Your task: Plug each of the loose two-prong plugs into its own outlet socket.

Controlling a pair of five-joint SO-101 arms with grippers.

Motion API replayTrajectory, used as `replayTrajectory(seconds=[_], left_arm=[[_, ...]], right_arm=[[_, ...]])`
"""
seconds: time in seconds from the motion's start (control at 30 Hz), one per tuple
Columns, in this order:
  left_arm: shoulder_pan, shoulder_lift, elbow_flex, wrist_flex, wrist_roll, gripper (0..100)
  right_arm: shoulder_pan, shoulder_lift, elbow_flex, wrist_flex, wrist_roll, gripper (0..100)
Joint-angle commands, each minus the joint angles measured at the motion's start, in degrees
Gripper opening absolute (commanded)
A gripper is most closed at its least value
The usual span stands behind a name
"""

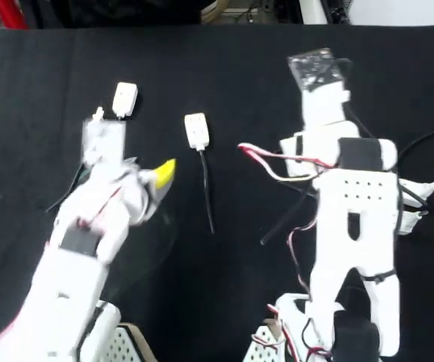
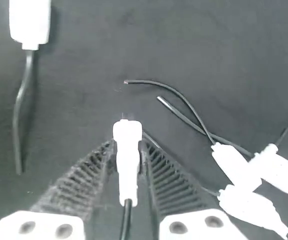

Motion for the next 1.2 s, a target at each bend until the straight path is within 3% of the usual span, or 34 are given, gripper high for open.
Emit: replayTrajectory(seconds=[0.0,0.17,0.37,0.57,0.8,1.17], left_arm=[[1.3,19.8,-18.8,5.7,0.6,25],[2.2,34.8,-31.4,13.7,-1.1,25],[9.3,36.4,-33.5,14.2,-5.4,25],[11.6,38.5,-32.7,4.7,1.3,25],[10.8,50.2,-32.8,-3.3,9.1,25],[7.7,59.2,-38.9,-3.8,9.4,19]], right_arm=[[2.7,-1.6,-0.8,-0.5,-0.4,1.1],[2.9,-1.6,-0.7,-0.6,-0.3,1.1],[2.9,-1.6,-0.7,-0.7,-0.3,1.1],[3.0,-1.8,0.3,-0.9,0.2,1.1],[3.3,-2.1,3.0,-2.6,1.9,1.1],[4.4,-2.1,5.3,-4.6,3.9,1.1]])
